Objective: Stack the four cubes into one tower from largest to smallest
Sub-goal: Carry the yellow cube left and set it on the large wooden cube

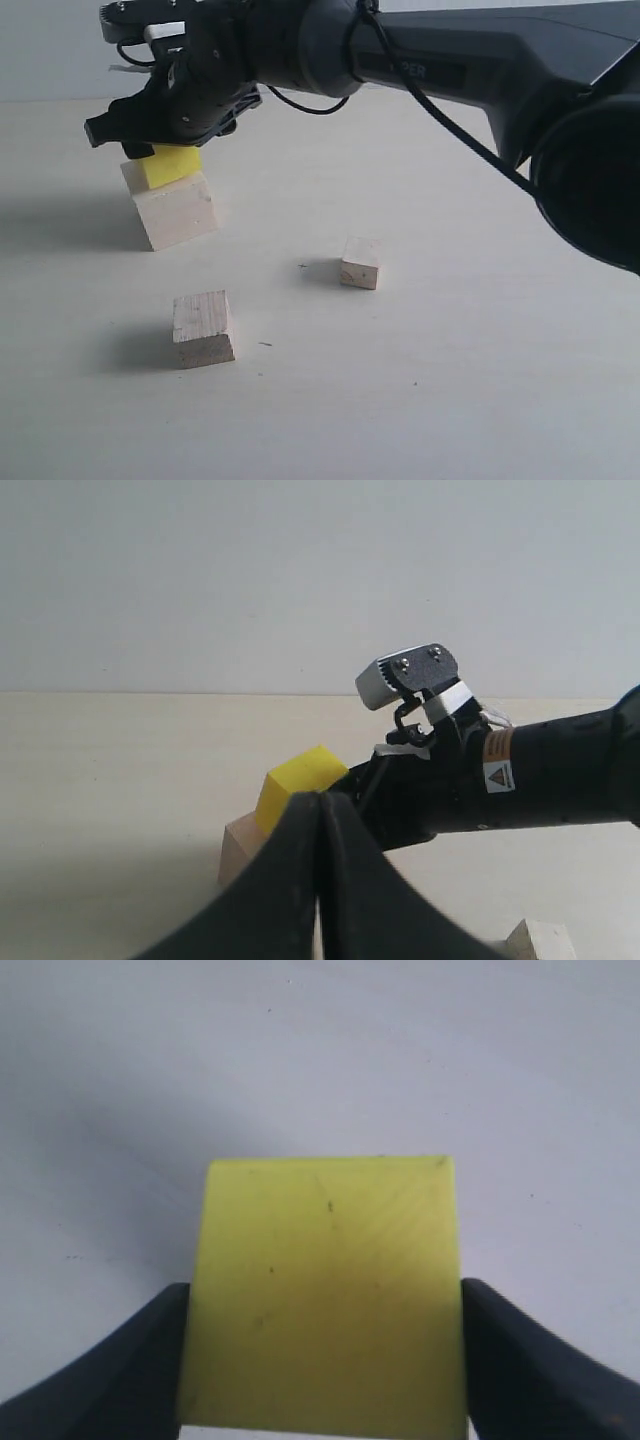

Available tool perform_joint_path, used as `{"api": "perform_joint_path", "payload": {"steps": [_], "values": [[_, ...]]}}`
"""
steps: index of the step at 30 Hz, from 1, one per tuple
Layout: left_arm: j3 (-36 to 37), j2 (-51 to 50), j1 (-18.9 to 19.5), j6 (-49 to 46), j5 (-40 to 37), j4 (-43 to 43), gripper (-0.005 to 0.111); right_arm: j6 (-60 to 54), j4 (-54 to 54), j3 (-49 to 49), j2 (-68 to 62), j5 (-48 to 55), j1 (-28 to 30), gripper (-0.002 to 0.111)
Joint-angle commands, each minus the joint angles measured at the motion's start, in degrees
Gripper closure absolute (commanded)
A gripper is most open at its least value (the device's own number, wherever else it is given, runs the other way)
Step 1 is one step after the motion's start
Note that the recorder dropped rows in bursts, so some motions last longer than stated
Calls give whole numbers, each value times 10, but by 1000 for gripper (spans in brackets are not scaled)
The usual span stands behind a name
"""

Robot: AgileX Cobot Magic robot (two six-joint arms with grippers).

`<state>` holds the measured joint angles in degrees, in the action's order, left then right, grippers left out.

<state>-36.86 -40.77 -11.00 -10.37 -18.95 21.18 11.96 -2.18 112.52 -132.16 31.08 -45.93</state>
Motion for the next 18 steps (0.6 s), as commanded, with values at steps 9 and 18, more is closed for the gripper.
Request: {"api": "perform_joint_path", "payload": {"steps": [9,18], "values": [[2,2,-4,-2,7,4,107,76,58,6,-13,-14,-14,108],[2,2,-4,-2,7,4,107,77,58,6,-20,-14,-14,108]]}}
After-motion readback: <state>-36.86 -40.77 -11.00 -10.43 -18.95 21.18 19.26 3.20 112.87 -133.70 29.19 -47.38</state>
